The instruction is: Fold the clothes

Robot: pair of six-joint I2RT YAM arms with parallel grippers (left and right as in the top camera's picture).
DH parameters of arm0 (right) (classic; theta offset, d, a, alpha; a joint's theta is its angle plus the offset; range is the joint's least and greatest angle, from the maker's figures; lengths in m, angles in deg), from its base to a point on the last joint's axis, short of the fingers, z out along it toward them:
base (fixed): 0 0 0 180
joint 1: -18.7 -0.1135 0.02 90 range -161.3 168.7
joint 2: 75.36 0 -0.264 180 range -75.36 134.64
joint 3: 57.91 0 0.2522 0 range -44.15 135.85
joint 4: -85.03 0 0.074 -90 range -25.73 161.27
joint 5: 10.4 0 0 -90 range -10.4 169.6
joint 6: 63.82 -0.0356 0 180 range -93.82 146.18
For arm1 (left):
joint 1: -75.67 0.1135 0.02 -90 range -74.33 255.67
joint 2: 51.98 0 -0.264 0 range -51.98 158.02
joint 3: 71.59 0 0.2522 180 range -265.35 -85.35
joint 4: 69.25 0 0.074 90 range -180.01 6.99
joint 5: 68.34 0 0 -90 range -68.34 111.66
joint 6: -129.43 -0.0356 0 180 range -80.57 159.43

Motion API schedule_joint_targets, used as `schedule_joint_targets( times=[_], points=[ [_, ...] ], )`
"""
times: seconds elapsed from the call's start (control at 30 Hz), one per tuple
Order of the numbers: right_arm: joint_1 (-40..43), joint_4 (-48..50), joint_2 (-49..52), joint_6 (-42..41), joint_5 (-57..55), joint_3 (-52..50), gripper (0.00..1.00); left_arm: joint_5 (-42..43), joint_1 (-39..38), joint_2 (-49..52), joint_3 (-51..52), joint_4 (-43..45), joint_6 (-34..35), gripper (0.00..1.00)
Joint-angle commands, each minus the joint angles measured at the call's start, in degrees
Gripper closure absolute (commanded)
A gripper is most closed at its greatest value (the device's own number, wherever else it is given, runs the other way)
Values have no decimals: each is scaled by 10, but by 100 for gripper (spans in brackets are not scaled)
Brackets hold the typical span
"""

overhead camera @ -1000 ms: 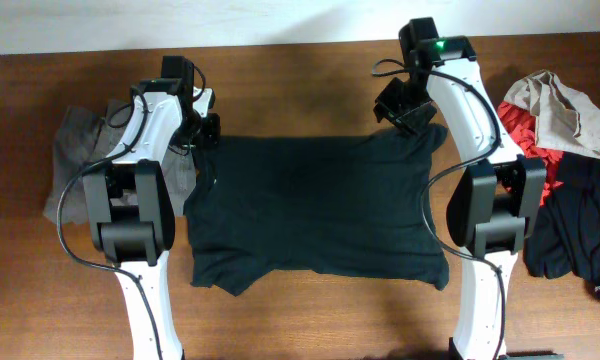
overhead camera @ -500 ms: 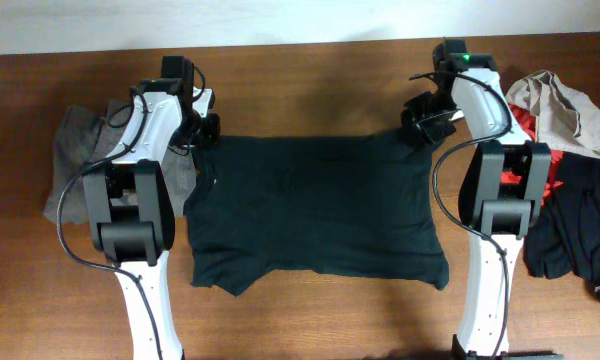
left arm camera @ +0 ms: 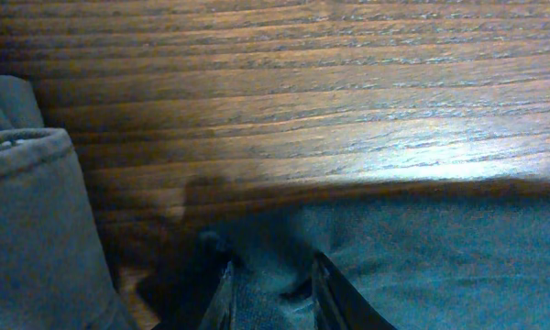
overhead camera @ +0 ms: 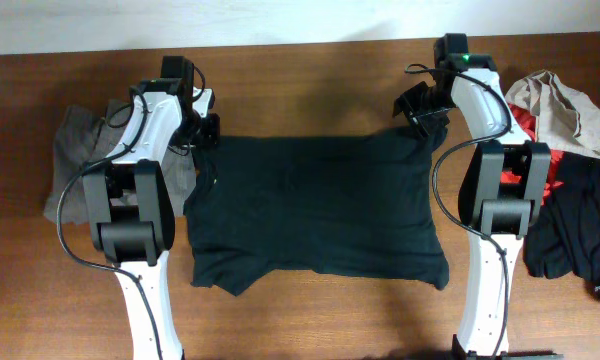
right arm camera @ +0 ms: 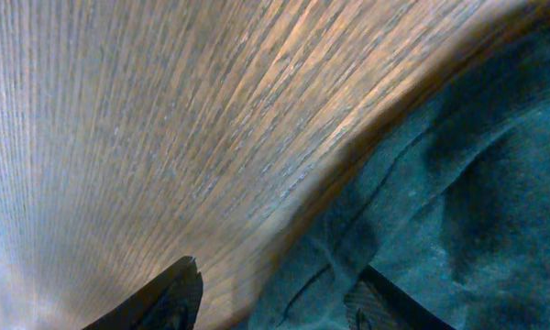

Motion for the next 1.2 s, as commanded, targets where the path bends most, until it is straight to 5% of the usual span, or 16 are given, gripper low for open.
schedule_joint_targets(
  times=[0.0,0.2,0.37,0.57,1.17],
  points=[
    [2,-6,5,3,-24,-1,45,-13,8,37,12,-14,8,72],
    [2,-26,24,3,-27,-1,64,-12,8,37,12,-14,8,72],
    [8,-26,22,44,-26,7,96,-3,8,37,12,-14,7,72],
    [14,-84,-1,126,-40,48,96,-4,8,37,12,-13,7,72],
    [1,-238,-29,161,-50,55,96,-4,8,37,12,-13,6,72]
  ],
)
